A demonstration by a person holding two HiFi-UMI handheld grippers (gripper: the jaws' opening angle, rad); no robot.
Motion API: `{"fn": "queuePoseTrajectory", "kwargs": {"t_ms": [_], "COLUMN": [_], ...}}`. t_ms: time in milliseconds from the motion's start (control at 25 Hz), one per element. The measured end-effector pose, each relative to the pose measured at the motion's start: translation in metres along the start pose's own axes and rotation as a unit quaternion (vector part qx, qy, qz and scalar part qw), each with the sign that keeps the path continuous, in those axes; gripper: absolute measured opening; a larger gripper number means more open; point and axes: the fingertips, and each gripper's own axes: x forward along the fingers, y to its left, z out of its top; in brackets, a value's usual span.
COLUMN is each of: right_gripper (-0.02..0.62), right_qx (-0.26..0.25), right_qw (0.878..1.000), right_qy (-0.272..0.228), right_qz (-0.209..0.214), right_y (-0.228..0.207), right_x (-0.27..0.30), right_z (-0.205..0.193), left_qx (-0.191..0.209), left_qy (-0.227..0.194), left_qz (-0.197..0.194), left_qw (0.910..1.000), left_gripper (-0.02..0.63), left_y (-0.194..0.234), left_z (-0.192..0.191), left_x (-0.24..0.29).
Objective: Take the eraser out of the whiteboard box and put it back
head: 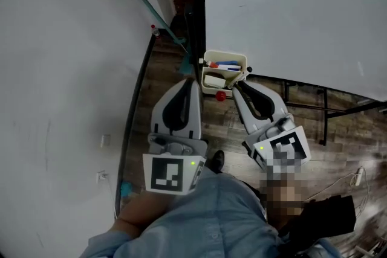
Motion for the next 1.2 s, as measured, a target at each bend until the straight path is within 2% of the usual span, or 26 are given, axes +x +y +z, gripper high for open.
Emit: {"fn": "queuePoseTrajectory", "kwargs": {"t_ms": [120, 560, 1200], "right_gripper": [0.010, 0.002, 0.000], "right_qx": [0.001, -0.003, -0.008], "right_qw": [1.000, 0.996, 0.995], "right_qy": [-0.025, -0.081, -0.100], "right_qz": [-0.009, -0.027, -0.022], "right_y": [0.001, 0.002, 0.004], "right_x": [-0.015, -0.047, -0.054], "right_z": [0.011, 0.037, 0.049], "left_qx": [0.004, 0.022, 0.030], "left_qy": [-0.007, -0.024, -0.029], "left_qz": [-0.002, -0.012, -0.012], "left_qw": [1.0000, 0.9994, 0.9991], "left_gripper": [0.005, 0.005, 0.005], "left_y": [-0.012, -0.040, -0.048], "left_z": [0.008, 0.024, 0.030], "left_x": [-0.008, -0.026, -0.029]}}
